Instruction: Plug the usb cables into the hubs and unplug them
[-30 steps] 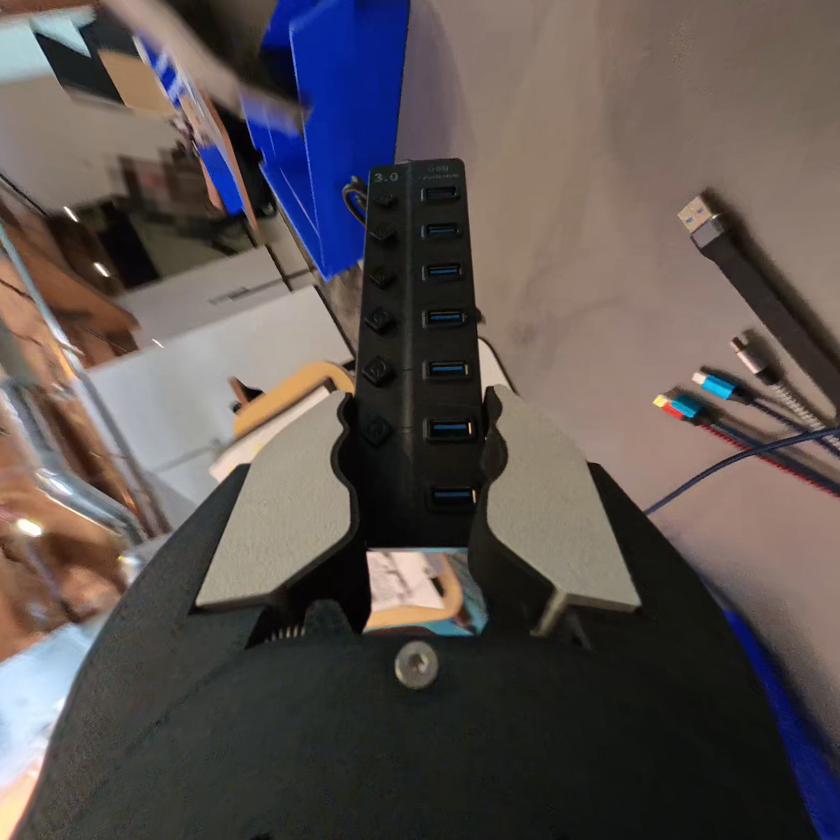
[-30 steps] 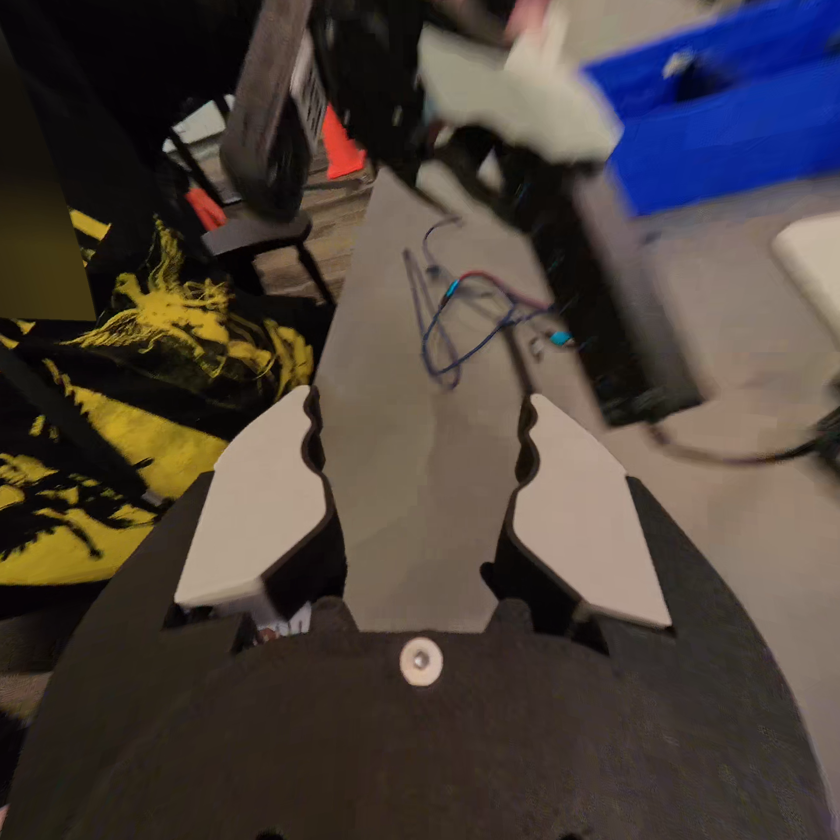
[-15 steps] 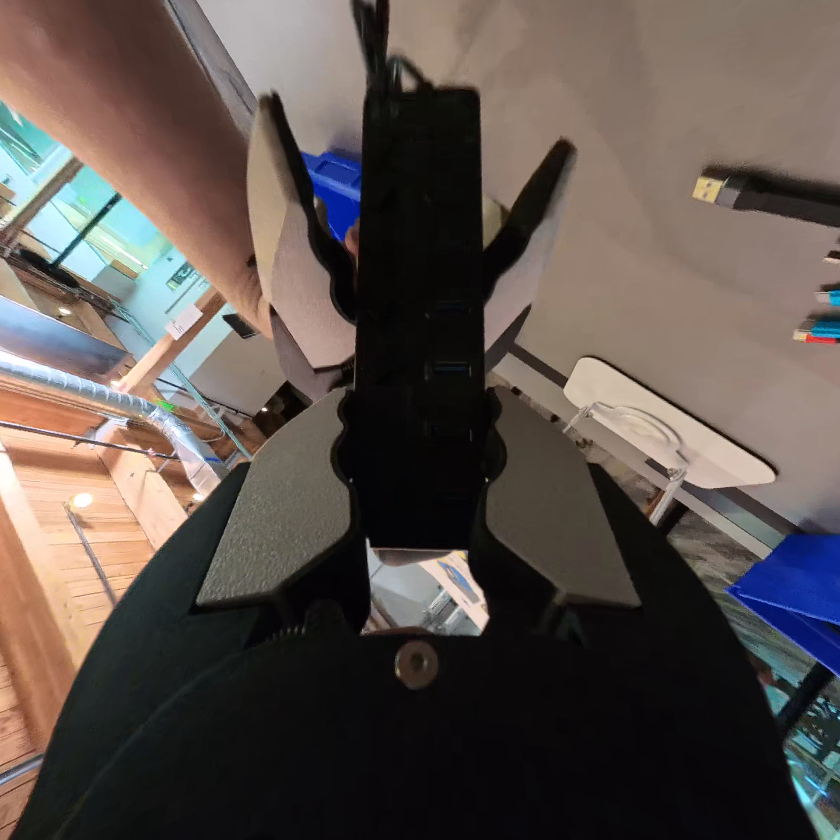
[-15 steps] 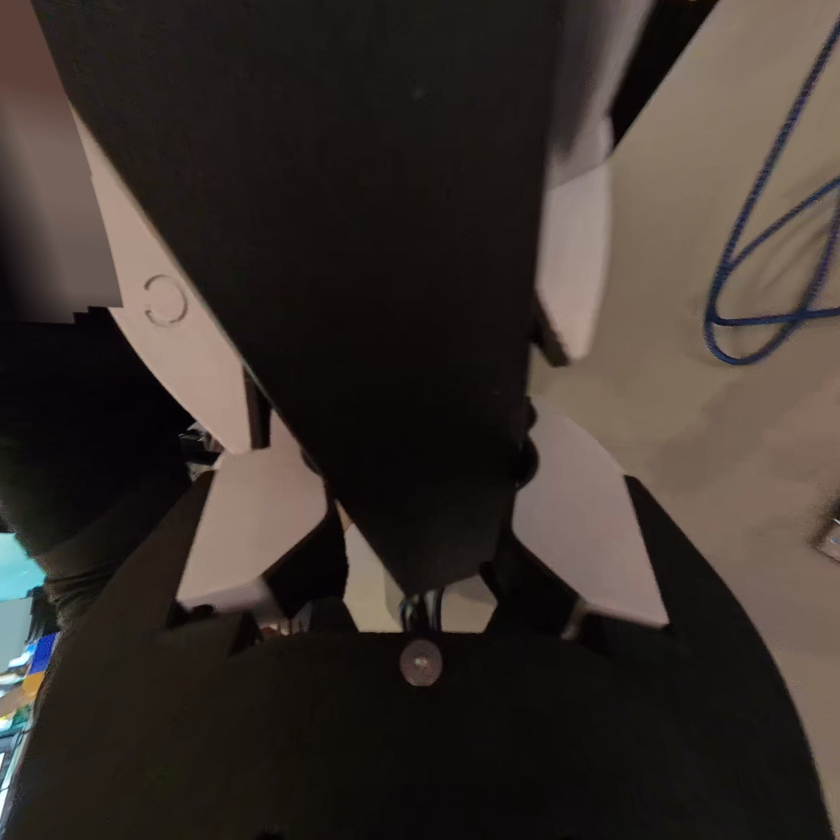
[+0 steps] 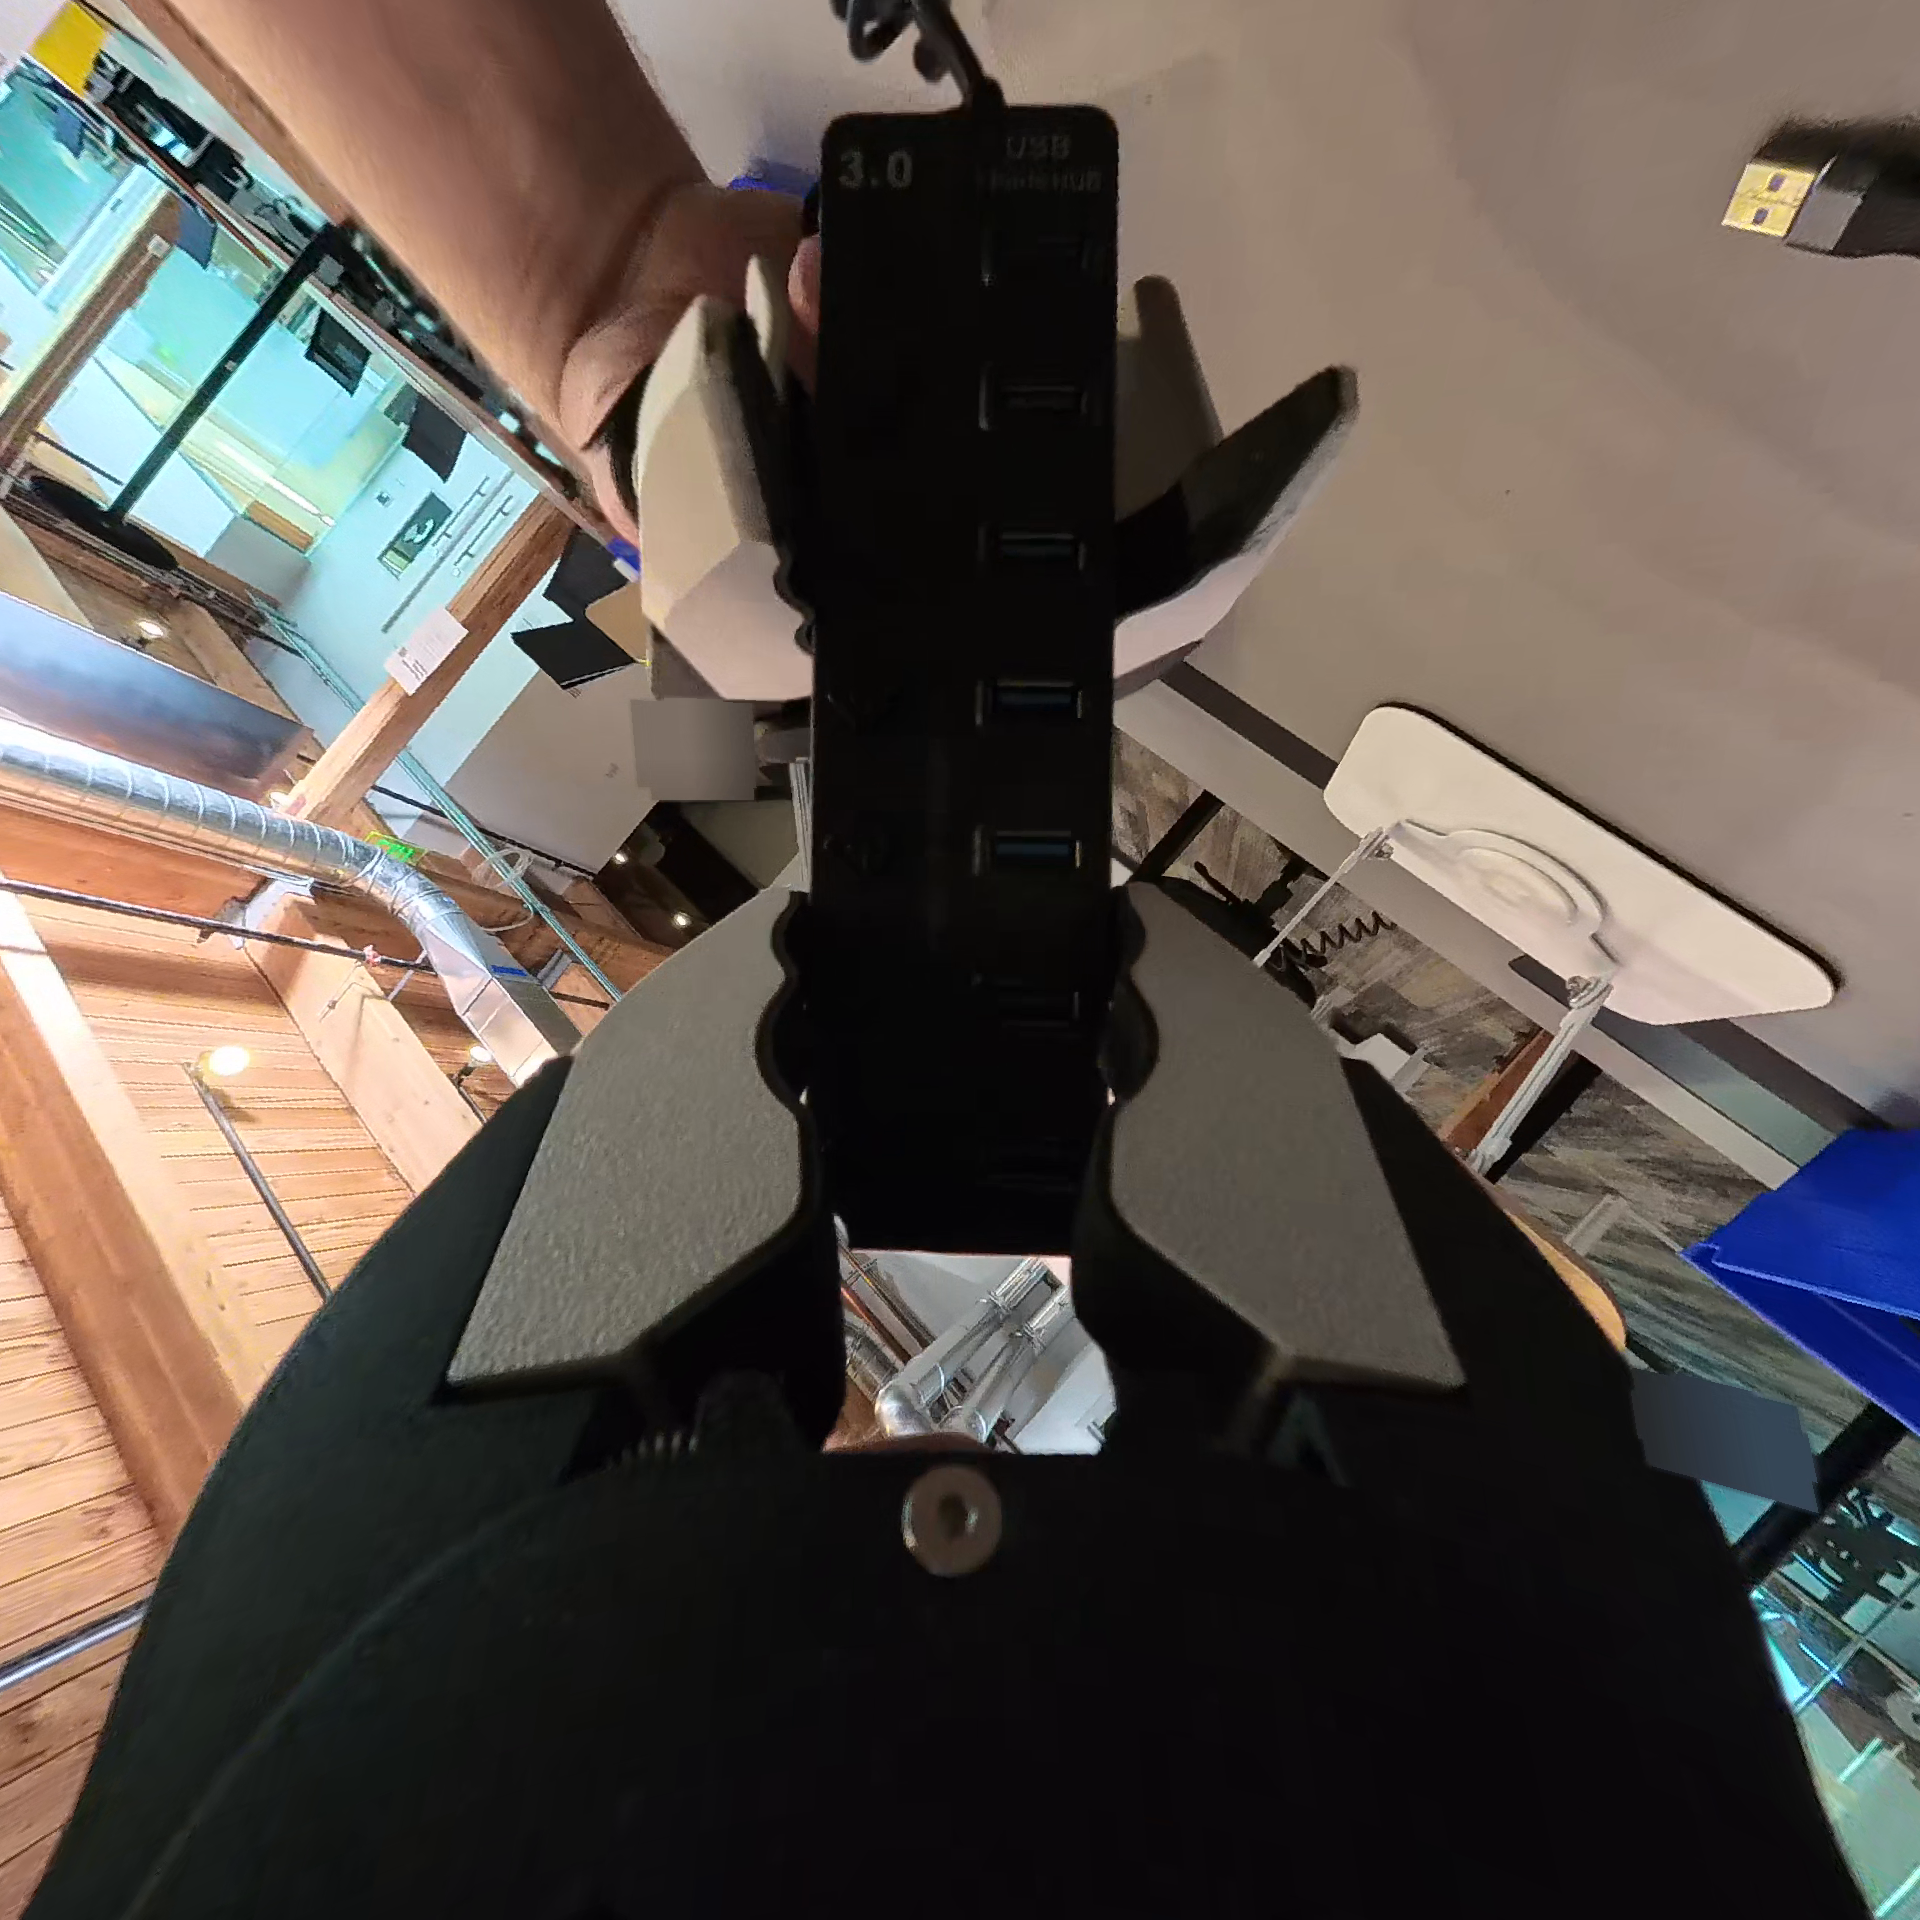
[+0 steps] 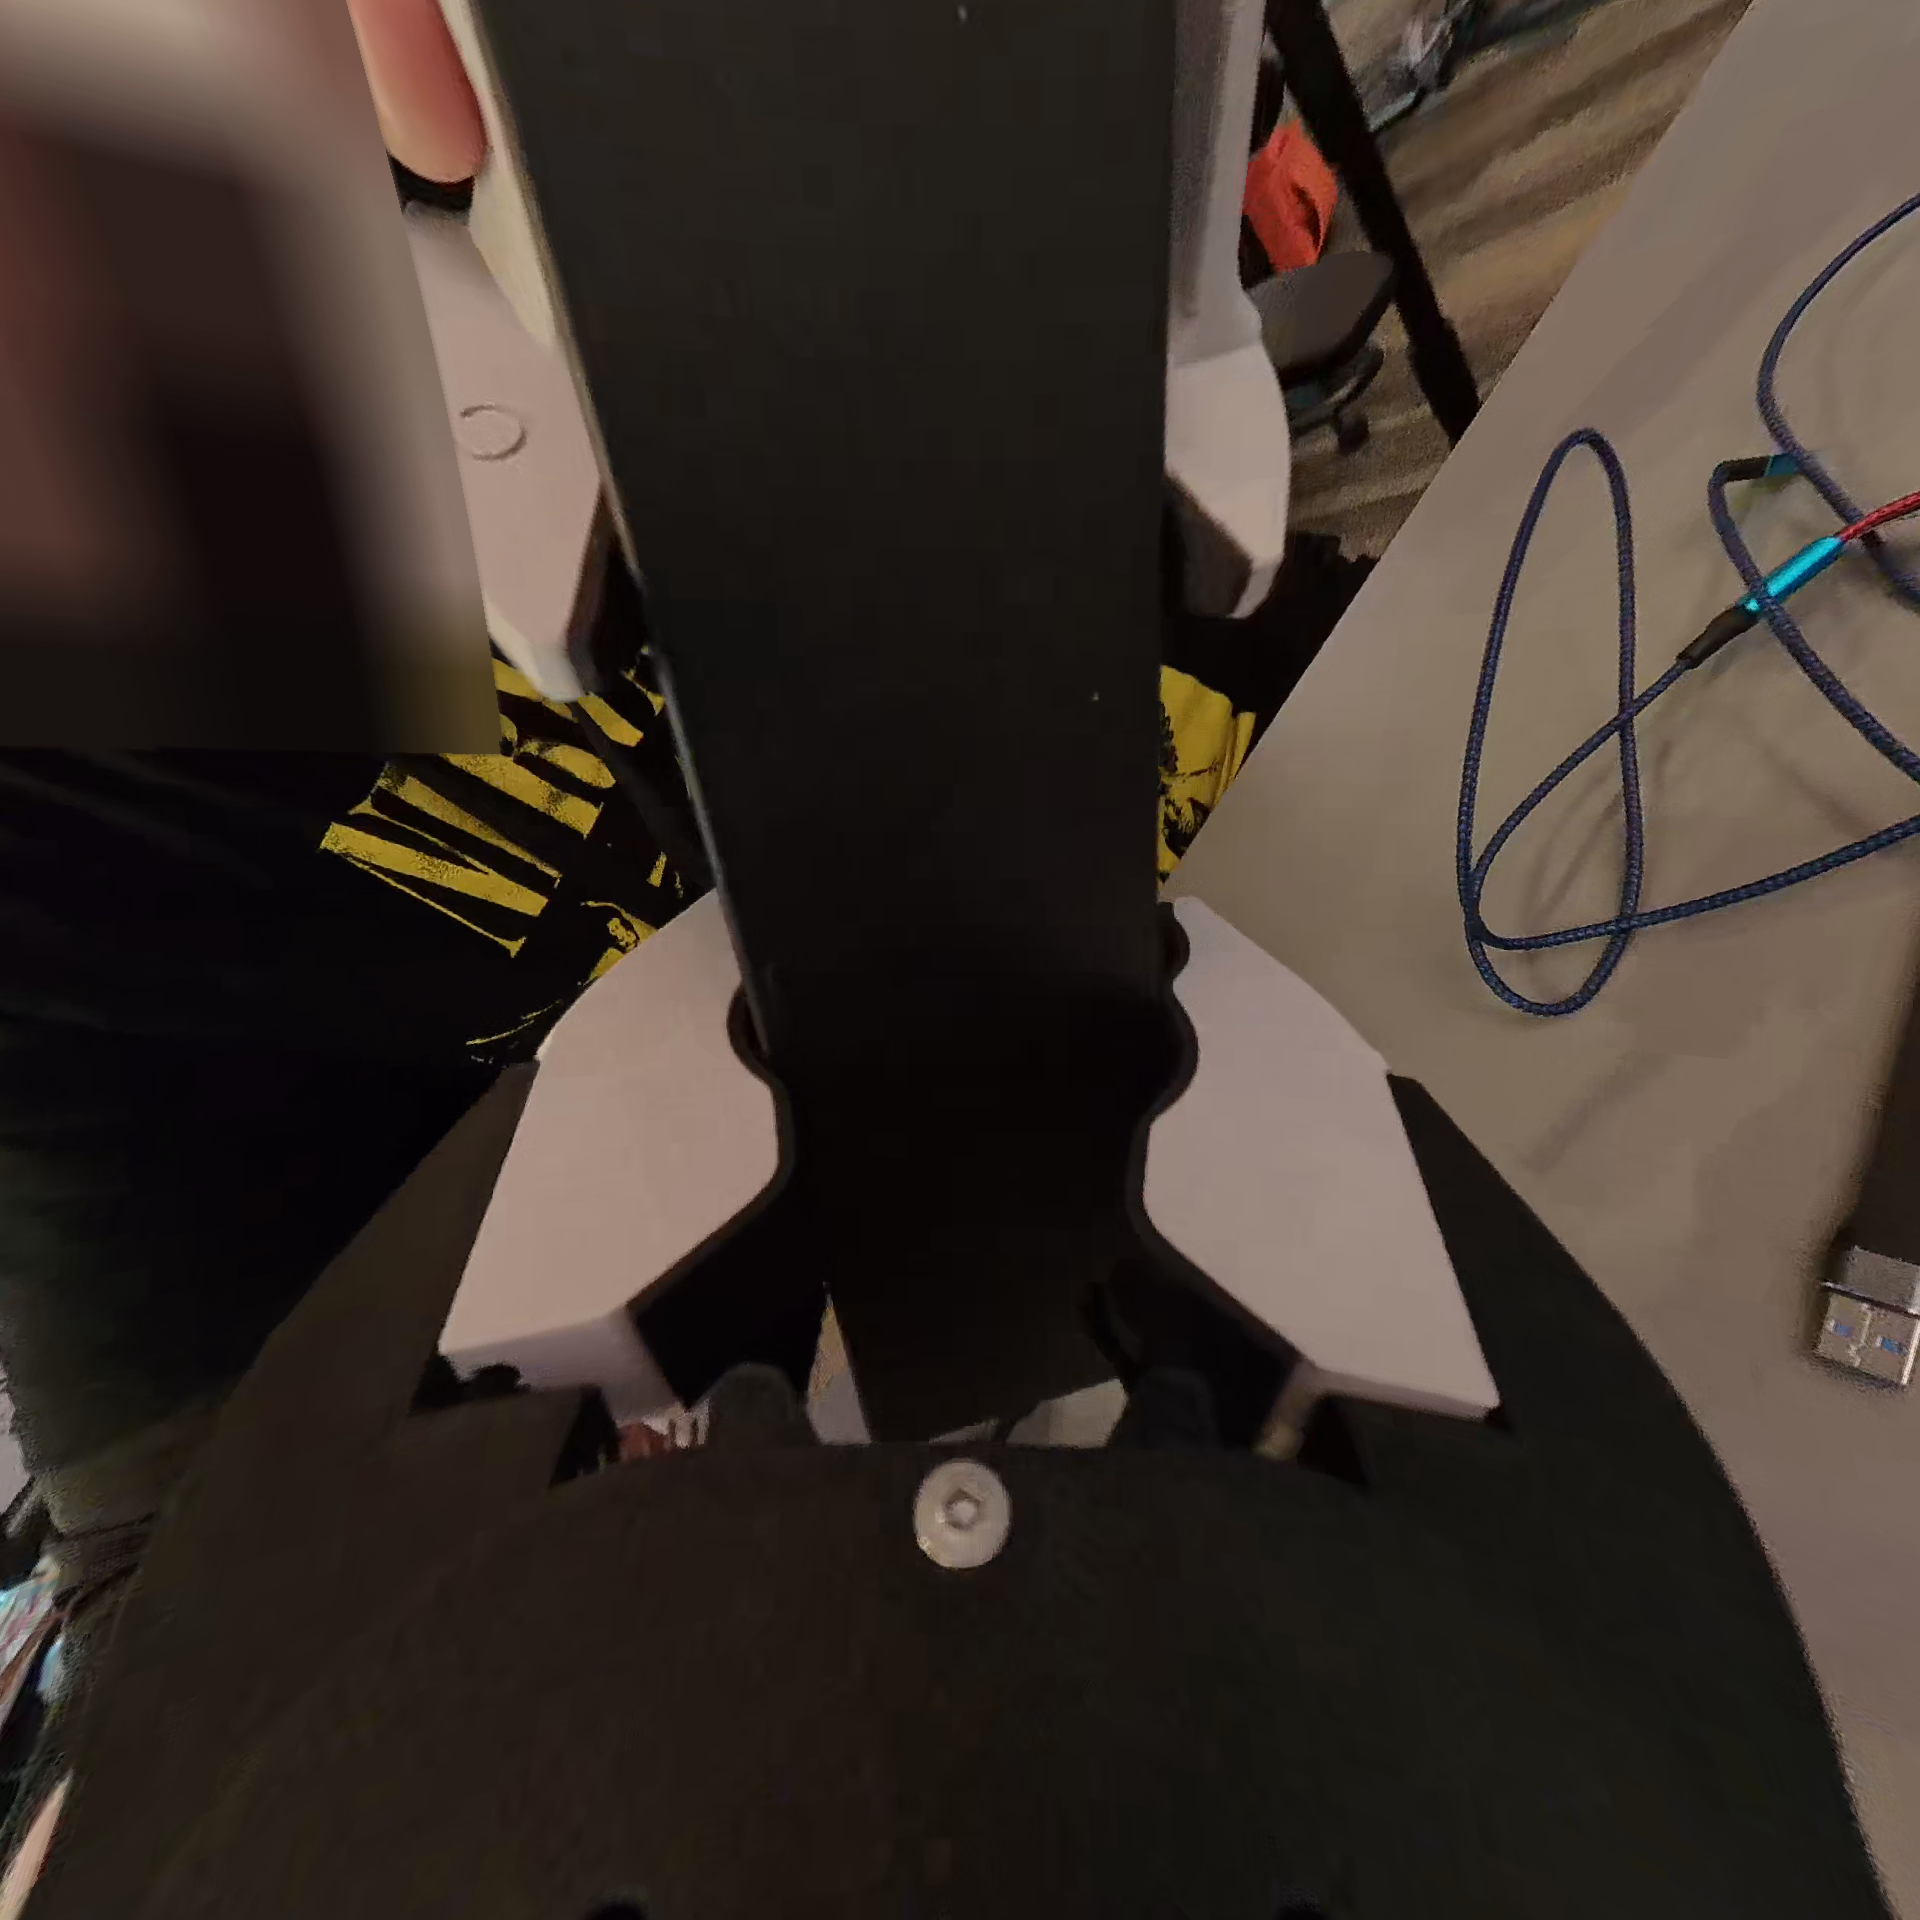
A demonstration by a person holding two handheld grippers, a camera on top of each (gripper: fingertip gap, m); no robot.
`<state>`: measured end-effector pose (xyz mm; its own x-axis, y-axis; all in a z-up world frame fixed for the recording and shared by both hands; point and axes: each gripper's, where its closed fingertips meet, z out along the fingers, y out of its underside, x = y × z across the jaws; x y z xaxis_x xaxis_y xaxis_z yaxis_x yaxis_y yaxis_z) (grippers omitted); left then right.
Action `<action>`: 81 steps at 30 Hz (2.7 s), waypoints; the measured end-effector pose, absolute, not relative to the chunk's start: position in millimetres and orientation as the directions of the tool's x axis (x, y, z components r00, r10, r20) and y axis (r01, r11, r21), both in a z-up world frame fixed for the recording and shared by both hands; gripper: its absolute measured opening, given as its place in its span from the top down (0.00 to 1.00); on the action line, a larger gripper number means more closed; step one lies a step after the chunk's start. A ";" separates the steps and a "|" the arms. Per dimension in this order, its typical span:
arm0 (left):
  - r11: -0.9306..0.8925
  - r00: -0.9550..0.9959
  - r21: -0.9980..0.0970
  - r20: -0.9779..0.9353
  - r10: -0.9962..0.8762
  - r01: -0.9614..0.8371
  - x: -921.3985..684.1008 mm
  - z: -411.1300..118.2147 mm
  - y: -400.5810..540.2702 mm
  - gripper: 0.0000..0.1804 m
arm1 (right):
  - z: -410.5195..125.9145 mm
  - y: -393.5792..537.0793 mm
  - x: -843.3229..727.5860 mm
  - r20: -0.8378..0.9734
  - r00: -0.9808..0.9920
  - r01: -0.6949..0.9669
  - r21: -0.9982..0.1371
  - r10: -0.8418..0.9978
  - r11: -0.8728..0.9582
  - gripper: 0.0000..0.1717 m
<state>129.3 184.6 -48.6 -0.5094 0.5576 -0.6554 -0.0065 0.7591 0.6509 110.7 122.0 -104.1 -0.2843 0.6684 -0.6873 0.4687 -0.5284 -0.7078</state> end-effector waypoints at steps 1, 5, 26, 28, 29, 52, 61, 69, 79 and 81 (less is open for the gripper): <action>0.757 -0.507 0.653 -0.656 0.560 -0.009 130.5 -48.8 184.4 0.70 | -104.6 120.9 110.7 -0.685 -0.288 0.470 -0.710 0.670 -0.524 0.60; 0.750 -0.506 0.662 -0.646 0.571 0.000 132.5 -51.3 182.7 0.70 | -109.9 116.8 110.2 -0.649 -0.300 0.484 -0.735 0.700 -0.474 0.61; 0.738 -0.462 -0.174 -0.680 -0.569 -0.652 109.5 -207.2 209.3 0.76 | -139.3 152.5 175.6 -0.485 0.127 0.097 -0.862 0.865 -0.497 0.61; 0.722 -0.472 -0.186 -0.644 -0.602 -0.667 112.1 -227.2 212.5 0.78 | -140.0 151.8 175.9 -0.478 0.123 0.072 -0.870 0.870 -0.488 0.61; 0.708 -0.475 -0.182 -0.625 -0.619 -0.683 112.1 -235.9 215.6 0.78 | -139.8 151.3 176.1 -0.475 0.118 0.059 -0.873 0.872 -0.483 0.61; 0.638 -0.466 -0.246 -0.505 -0.727 -0.729 119.2 -267.9 235.0 0.85 | -138.7 150.7 183.7 -0.445 0.117 0.020 -0.893 0.888 -0.450 0.61; 0.503 -0.387 -0.394 -0.338 -0.858 -0.770 125.1 -271.0 242.5 0.92 | -136.0 149.1 184.3 -0.436 0.112 0.015 -0.898 0.893 -0.440 0.61; 0.126 -0.192 -0.537 0.067 -0.979 -0.834 126.8 -267.0 252.9 0.92 | -134.1 148.3 186.0 -0.427 0.118 0.009 -0.902 0.897 -0.431 0.62; -0.119 -0.033 -0.566 0.250 -0.968 -0.816 123.8 -264.1 276.2 0.93 | -133.7 149.4 187.6 -0.425 0.121 0.003 -0.903 0.897 -0.429 0.61; -0.199 0.007 -0.562 0.324 -0.946 -0.803 123.9 -263.0 279.1 0.93 | -133.4 149.6 188.3 -0.425 0.124 0.001 -0.904 0.897 -0.428 0.61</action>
